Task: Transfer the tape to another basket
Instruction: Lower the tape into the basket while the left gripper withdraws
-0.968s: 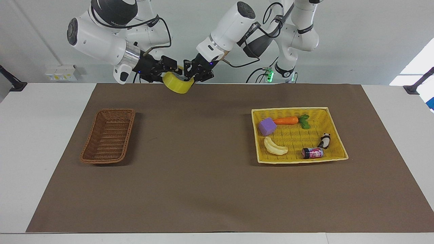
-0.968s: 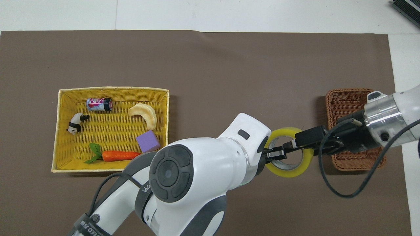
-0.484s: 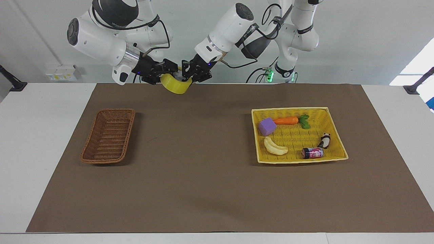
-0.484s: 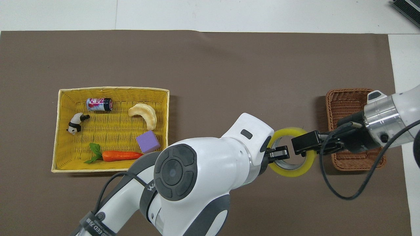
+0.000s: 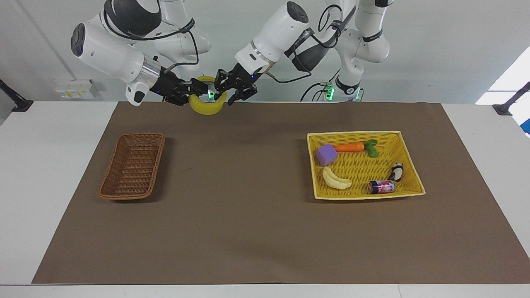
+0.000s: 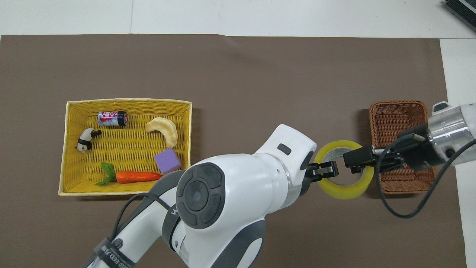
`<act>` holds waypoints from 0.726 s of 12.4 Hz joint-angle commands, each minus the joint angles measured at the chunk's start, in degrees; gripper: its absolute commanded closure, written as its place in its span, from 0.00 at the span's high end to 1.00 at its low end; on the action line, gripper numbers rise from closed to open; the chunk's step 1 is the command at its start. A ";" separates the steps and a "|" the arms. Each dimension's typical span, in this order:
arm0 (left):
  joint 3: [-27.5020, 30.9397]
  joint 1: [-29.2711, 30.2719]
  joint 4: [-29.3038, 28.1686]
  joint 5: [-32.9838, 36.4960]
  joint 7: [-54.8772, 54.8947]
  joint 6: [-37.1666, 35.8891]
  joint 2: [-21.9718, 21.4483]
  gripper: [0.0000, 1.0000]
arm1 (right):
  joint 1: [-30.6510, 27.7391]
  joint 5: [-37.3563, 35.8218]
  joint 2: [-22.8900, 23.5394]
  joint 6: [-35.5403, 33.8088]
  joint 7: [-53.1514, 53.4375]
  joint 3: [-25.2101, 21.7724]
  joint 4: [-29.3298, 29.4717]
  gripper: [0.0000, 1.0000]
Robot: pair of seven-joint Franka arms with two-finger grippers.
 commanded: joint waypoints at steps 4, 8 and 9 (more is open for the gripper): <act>1.33 1.54 -1.47 -0.57 -9.64 -0.69 -3.68 1.00 | -7.55 -13.60 -0.10 0.92 -10.62 -0.39 0.42 0.00; 1.60 7.31 -1.65 0.48 -8.62 -5.32 -3.85 1.00 | -9.64 -27.42 2.16 8.54 -14.49 -0.48 -2.21 0.00; 1.68 9.69 -1.56 0.66 -5.83 -7.70 -3.68 1.00 | -12.19 -27.70 5.66 12.31 -20.17 -0.39 -2.31 0.00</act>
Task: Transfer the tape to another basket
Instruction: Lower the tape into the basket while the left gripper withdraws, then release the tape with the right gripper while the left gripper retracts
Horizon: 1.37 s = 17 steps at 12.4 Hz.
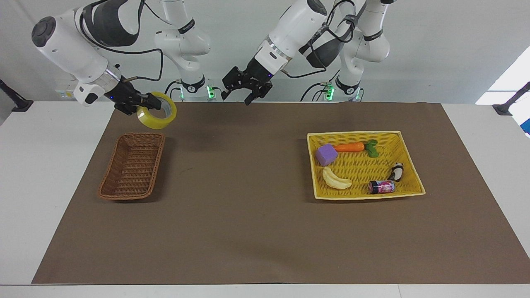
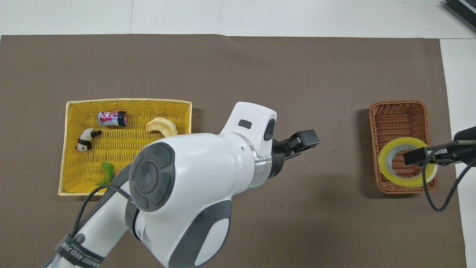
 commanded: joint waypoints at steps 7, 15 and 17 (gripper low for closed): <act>-0.01 23.18 -1.30 10.32 34.90 -19.23 -1.03 1.00 | -4.99 -4.08 17.96 17.15 -22.78 0.47 3.64 0.00; 0.16 37.07 -0.60 18.96 54.60 -26.51 -4.54 1.00 | -6.48 -5.77 16.20 16.02 -27.73 0.56 0.66 0.00; -0.10 37.17 2.81 25.53 56.47 -32.39 -4.54 1.00 | -6.04 -5.42 16.73 16.55 -26.25 0.56 0.48 0.88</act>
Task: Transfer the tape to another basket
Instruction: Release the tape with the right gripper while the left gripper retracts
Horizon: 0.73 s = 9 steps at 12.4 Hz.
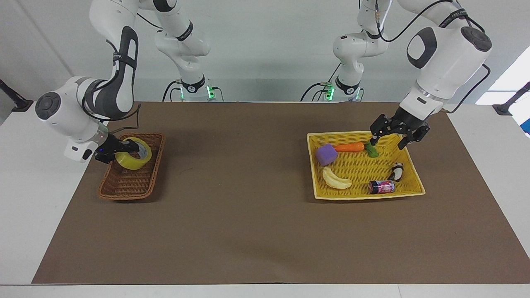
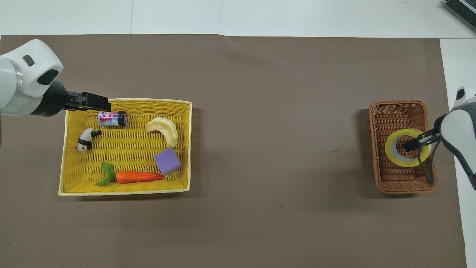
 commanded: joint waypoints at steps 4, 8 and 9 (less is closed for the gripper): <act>-0.74 0.77 9.94 7.81 1.38 -16.47 -0.01 1.00 | 0.81 0.47 -0.77 0.81 10.35 0.67 -0.36 1.00; -0.65 2.95 9.88 7.73 0.68 -18.60 -0.44 1.00 | 6.07 -0.22 -1.47 0.63 17.21 1.64 5.79 1.00; -0.65 3.14 10.05 7.64 0.76 -18.25 -0.45 1.00 | 8.26 -0.66 -1.99 0.46 20.19 1.55 7.28 1.00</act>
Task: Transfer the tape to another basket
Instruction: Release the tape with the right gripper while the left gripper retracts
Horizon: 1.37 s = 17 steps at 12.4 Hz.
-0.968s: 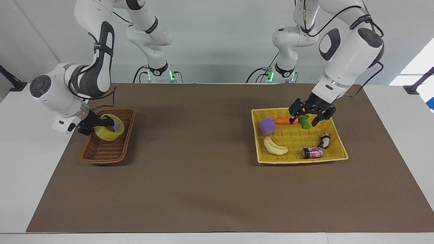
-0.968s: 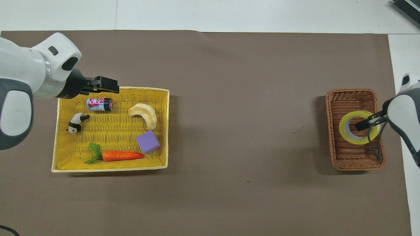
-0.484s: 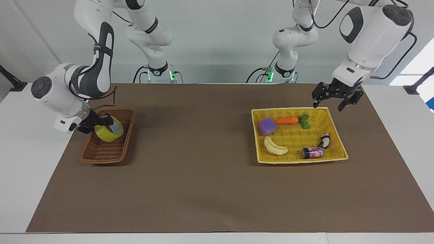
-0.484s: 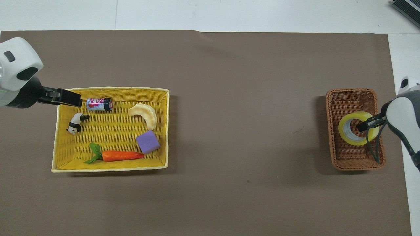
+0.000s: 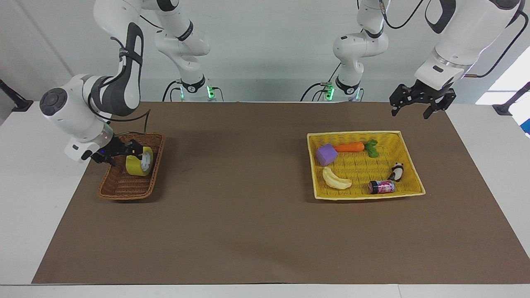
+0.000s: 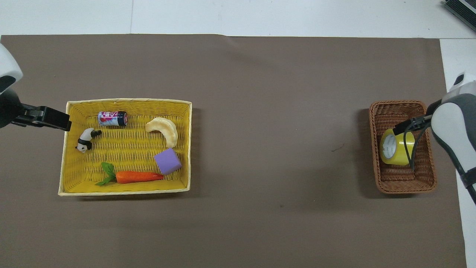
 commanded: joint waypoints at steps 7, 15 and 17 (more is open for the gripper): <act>0.21 1.74 0.48 0.81 0.39 -1.07 0.68 1.00 | 12.05 -1.70 -6.72 -15.91 28.19 0.61 14.86 1.00; 13.84 -9.26 1.09 0.55 0.39 -1.51 -3.45 1.00 | 12.59 -2.05 -18.40 -26.53 30.62 0.70 7.44 1.00; 13.85 -8.82 1.09 0.55 0.39 -1.42 -3.45 1.00 | 12.59 -4.05 -17.36 -23.98 27.74 0.79 9.70 1.00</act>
